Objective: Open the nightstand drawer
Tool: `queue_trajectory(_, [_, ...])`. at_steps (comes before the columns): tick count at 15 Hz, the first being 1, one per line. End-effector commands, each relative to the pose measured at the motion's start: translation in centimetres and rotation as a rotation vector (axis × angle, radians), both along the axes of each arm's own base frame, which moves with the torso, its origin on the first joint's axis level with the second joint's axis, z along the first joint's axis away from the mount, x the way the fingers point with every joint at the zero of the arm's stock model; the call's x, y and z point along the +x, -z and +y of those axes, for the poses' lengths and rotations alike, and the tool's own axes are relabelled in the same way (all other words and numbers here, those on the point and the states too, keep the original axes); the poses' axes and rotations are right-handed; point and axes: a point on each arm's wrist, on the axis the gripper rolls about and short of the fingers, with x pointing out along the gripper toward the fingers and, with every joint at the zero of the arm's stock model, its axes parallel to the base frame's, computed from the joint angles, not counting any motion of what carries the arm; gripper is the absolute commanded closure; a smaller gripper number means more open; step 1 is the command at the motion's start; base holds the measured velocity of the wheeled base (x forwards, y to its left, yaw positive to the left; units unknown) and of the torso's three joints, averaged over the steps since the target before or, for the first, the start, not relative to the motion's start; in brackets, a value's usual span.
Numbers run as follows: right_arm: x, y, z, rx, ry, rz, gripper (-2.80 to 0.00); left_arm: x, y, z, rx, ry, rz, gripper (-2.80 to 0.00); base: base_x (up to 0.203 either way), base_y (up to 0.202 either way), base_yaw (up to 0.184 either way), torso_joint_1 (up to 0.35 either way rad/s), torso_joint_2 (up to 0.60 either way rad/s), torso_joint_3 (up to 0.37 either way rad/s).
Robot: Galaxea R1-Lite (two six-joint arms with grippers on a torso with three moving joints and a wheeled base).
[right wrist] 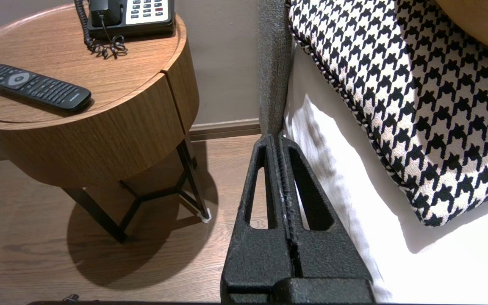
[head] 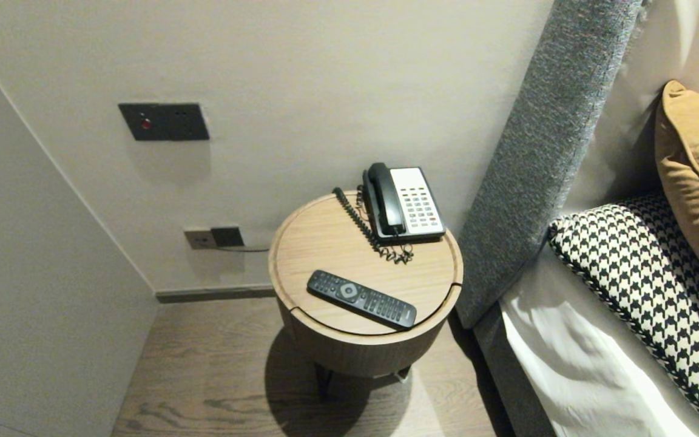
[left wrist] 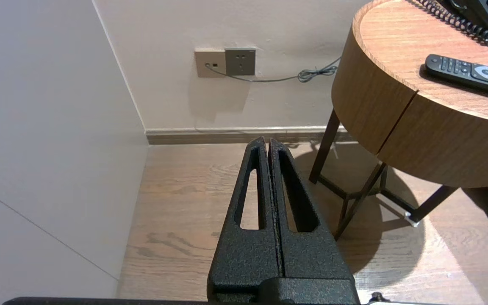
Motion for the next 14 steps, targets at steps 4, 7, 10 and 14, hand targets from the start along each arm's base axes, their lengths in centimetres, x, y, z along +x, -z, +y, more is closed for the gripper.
queue_trajectory(4, [0.3,1.1,0.0,0.0,-0.001,0.04,0.0,0.0,0.0,0.0,-0.001,-0.001,-0.001,0.0,0.0,0.0,0.0,0.0,0.0,0.0])
queue_trajectory(7, [0.3,1.1,0.0,0.0,0.001,0.039,0.0,0.0,0.0,0.0,-0.001,-0.002,0.0,0.0,0.0,0.0,0.0,0.0,0.0,0.0])
queue_trajectory(10, [0.3,1.1,0.0,-0.001,0.001,0.038,0.0,-0.1,-0.1,0.0,0.003,-0.003,0.003,0.0,0.0,0.0,0.0,0.0,0.0,0.0])
queue_trajectory(14, [0.3,1.1,0.0,-0.001,-0.001,0.039,0.0,-0.7,-2.2,0.0,0.018,-0.008,-0.003,0.0,0.0,0.0,0.0,0.0,0.0,0.0])
